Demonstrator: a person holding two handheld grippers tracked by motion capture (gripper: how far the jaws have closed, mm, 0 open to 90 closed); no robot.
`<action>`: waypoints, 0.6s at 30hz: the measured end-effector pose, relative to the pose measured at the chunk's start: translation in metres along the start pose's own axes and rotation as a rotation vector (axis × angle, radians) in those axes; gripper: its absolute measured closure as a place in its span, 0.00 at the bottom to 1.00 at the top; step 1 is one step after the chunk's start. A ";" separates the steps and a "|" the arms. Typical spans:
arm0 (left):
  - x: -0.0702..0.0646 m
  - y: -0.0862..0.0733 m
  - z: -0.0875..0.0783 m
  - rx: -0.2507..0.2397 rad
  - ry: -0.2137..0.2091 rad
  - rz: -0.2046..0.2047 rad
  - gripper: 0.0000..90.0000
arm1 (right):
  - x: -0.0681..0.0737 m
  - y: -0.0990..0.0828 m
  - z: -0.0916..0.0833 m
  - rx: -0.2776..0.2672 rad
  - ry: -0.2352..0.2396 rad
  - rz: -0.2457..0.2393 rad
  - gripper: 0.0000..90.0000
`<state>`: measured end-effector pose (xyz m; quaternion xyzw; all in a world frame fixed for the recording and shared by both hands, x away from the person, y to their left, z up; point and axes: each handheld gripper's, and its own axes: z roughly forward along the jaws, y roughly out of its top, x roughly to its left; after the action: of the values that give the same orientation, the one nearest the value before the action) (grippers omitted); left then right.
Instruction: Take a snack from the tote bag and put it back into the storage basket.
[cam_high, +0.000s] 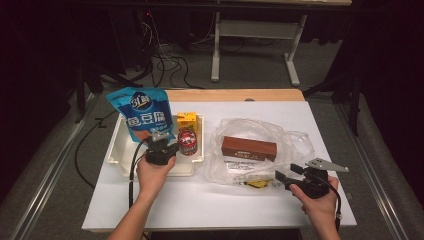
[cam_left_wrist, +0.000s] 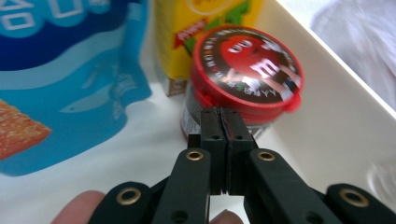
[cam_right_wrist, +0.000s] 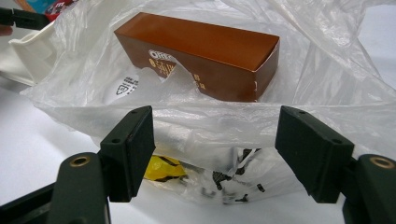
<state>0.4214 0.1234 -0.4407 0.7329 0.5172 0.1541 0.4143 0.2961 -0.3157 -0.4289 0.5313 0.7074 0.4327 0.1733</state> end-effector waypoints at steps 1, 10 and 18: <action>0.001 0.001 0.002 0.003 -0.004 -0.011 0.99 | 0.000 0.000 0.000 0.001 -0.002 0.000 0.33; 0.014 0.000 0.004 -0.014 0.019 -0.097 0.96 | -0.001 0.002 -0.004 -0.020 -0.011 -0.004 0.38; 0.006 0.008 0.012 -0.018 -0.001 -0.110 0.99 | -0.001 0.008 -0.008 -0.071 -0.013 -0.009 0.70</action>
<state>0.4368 0.1227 -0.4437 0.6997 0.5552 0.1354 0.4287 0.2959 -0.3197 -0.4182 0.5243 0.6929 0.4535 0.1985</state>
